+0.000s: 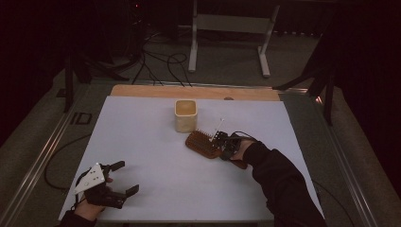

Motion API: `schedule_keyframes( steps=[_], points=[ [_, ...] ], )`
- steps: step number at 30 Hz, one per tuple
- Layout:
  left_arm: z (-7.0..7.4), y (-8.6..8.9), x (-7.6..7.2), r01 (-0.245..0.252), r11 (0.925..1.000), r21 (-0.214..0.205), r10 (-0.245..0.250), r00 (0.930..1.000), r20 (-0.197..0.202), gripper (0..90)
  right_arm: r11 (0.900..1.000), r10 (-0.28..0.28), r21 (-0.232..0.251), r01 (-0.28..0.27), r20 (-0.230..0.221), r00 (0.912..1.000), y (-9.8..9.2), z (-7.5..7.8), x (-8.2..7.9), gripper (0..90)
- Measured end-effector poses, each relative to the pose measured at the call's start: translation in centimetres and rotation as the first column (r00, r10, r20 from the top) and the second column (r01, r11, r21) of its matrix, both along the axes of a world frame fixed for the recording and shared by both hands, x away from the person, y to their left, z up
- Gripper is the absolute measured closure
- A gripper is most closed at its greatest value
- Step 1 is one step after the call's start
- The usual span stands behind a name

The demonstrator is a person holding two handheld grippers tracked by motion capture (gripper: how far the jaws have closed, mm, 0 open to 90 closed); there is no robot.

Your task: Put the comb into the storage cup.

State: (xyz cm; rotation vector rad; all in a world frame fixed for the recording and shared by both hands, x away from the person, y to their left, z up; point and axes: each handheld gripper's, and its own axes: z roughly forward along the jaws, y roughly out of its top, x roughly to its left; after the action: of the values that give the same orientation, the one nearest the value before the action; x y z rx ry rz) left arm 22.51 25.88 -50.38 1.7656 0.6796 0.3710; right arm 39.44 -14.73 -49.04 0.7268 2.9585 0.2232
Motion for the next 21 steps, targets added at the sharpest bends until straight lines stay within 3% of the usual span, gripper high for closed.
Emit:
schedule_keyframes(
  steps=[9,21],
  points=[
    [0.0,0.0,0.1,-0.003,1.0,-0.006,0.003,1.0,-0.004,0.1,0.9975,-0.014,0.07,0.011,0.049,0.9987,-0.9,-0.1,-0.6,73.6],
    [0.0,0.0,0.1,-0.004,1.0,-0.004,0.004,1.0,-0.004,0.1,0.9903,-0.038,0.136,0.029,0.063,0.9973,-1.7,0.0,-1.7,73.6]
  ],
)
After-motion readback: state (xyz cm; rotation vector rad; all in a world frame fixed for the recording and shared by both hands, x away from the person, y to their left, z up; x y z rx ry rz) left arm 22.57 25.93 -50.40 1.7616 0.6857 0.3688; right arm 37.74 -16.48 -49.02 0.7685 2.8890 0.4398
